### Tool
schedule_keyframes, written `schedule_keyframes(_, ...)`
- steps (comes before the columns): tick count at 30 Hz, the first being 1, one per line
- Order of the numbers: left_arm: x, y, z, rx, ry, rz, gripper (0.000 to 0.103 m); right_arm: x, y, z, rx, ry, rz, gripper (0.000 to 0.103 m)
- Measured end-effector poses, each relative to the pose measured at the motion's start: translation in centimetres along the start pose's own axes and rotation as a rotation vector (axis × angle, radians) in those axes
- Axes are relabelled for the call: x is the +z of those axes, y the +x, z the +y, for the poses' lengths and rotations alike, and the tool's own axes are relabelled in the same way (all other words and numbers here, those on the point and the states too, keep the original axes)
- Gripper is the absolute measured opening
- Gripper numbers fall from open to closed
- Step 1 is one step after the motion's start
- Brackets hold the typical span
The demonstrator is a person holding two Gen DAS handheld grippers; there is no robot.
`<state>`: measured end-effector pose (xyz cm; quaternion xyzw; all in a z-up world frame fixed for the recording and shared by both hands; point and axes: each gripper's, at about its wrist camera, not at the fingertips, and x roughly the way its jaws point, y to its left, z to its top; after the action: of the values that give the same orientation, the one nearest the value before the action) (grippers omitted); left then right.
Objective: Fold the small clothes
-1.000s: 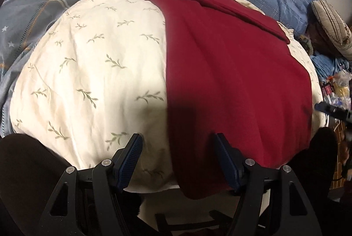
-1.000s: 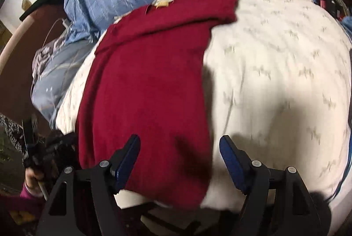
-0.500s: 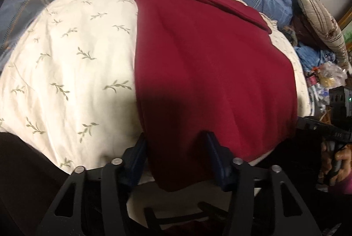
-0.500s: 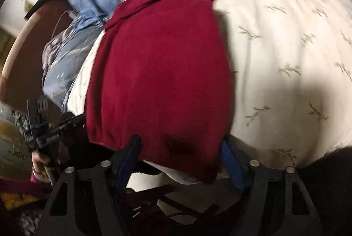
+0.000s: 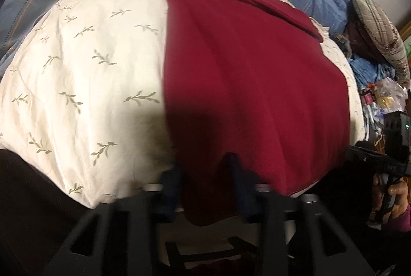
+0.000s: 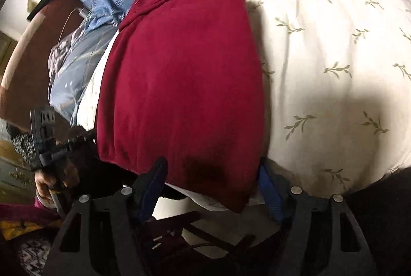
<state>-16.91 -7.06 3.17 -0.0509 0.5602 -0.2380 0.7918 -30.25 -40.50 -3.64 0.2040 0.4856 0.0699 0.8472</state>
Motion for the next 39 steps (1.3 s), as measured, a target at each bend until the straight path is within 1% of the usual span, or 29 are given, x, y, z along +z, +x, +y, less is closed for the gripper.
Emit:
schedule_keyframes(2,0.0,0.1,0.0,-0.015,-0.009,0.006,0.012,0.0,-0.1,0.1,0.009,-0.014,0.000,0.050)
schedule_keyframes(3,0.1,0.1,-0.1,-0.017,-0.009,0.004,0.009,0.0,-0.2,0.0,0.011,-0.011,-0.002,0.046)
schedule_keyframes(4,0.1,-0.1,-0.1,-0.025,-0.009,0.003,0.007,0.1,-0.3,-0.1,0.011,-0.006,-0.005,0.039)
schedule_keyframes(6,0.3,-0.8,0.1,-0.060,-0.021,-0.009,0.006,-0.1,-0.4,-0.2,0.007,-0.004,-0.008,0.034)
schedule_keyframes(8,0.6,-1.9,0.0,-0.092,-0.015,-0.031,0.006,-0.2,-0.4,-0.3,0.014,0.005,-0.010,0.033)
schedule_keyframes(9,0.8,-2.5,0.0,-0.096,-0.007,-0.044,0.006,-0.2,-0.5,-0.5,0.024,0.018,-0.011,0.035)
schedule_keyframes(10,0.9,-3.2,0.0,-0.106,0.002,-0.057,0.005,-0.2,-0.4,-0.8,0.038,0.043,-0.008,0.038)
schedule_keyframes(13,1.4,-5.1,-0.2,-0.150,0.012,-0.101,0.005,-0.2,0.1,-1.7,0.095,0.106,0.010,0.056)
schedule_keyframes(15,1.4,-5.6,-0.1,-0.148,0.024,-0.117,0.005,-0.2,0.2,-1.3,0.095,0.097,0.009,0.057)
schedule_keyframes(16,1.3,-5.4,0.1,-0.140,0.026,-0.110,0.005,-0.2,0.2,-1.1,0.092,0.086,0.011,0.057)
schedule_keyframes(18,0.9,-4.5,0.4,-0.131,0.021,-0.072,0.005,-0.2,0.3,-0.7,0.086,0.067,0.013,0.057)
schedule_keyframes(19,0.7,-4.0,0.8,-0.124,0.013,-0.052,0.006,-0.2,0.3,-0.6,0.084,0.058,0.015,0.054)
schedule_keyframes(21,0.5,-3.3,1.0,-0.104,0.007,-0.031,0.006,-0.3,0.2,-0.1,0.087,0.038,0.014,0.043)
schedule_keyframes(22,0.4,-3.1,1.2,-0.093,0.002,-0.026,0.006,-0.3,0.1,0.2,0.091,0.026,0.013,0.036)
schedule_keyframes(23,0.4,-2.9,1.2,-0.090,-0.006,-0.023,0.006,-0.3,-0.2,0.4,0.095,0.013,0.010,0.034)
schedule_keyframes(25,0.3,-2.4,1.7,-0.083,-0.027,-0.004,0.012,-0.1,-0.4,0.4,0.112,0.011,0.009,0.034)
schedule_keyframes(26,0.3,-2.2,1.6,-0.074,-0.034,0.002,0.019,0.0,-0.5,0.3,0.119,0.017,0.009,0.034)
schedule_keyframes(27,0.3,-1.9,1.8,-0.061,-0.040,0.009,0.027,0.0,-0.4,0.2,0.121,0.021,0.010,0.034)
schedule_keyframes(28,0.3,-1.6,1.6,-0.057,-0.044,0.012,0.031,0.0,-0.5,0.2,0.125,0.022,0.012,0.034)
schedule_keyframes(29,0.2,-1.5,1.7,-0.059,-0.047,0.014,0.036,0.0,-0.5,0.2,0.130,0.023,0.014,0.036)
schedule_keyframes(31,0.0,-1.3,1.6,-0.083,-0.055,0.013,0.044,0.1,-0.3,-0.1,0.156,0.044,0.027,0.040)
schedule_keyframes(32,0.0,-1.2,1.4,-0.095,-0.057,0.008,0.048,0.1,0.1,-0.4,0.157,0.069,0.032,0.048)
schedule_keyframes(33,0.1,-1.0,1.2,-0.103,-0.055,0.005,0.049,0.2,0.3,-0.6,0.156,0.084,0.035,0.053)
schedule_keyframes(34,0.1,-0.8,1.1,-0.103,-0.045,0.007,0.048,0.2,0.9,-0.5,0.153,0.098,0.042,0.056)
schedule_keyframes(35,0.1,-0.6,1.0,-0.101,-0.036,0.009,0.047,0.3,1.1,-0.4,0.148,0.094,0.044,0.056)
schedule_keyframes(36,0.1,-0.4,0.9,-0.100,-0.032,0.010,0.043,0.4,1.2,-0.1,0.138,0.078,0.038,0.056)
schedule_keyframes(37,0.2,-0.2,1.0,-0.101,-0.032,0.009,0.036,0.4,1.0,0.0,0.133,0.068,0.037,0.055)
schedule_keyframes(38,0.2,-0.1,0.9,-0.103,-0.028,0.015,0.008,0.4,0.9,0.2,0.123,0.054,0.036,0.047)
schedule_keyframes(39,0.4,0.0,1.0,-0.105,-0.031,0.023,0.006,0.5,0.9,0.6,0.113,0.040,0.030,0.040)
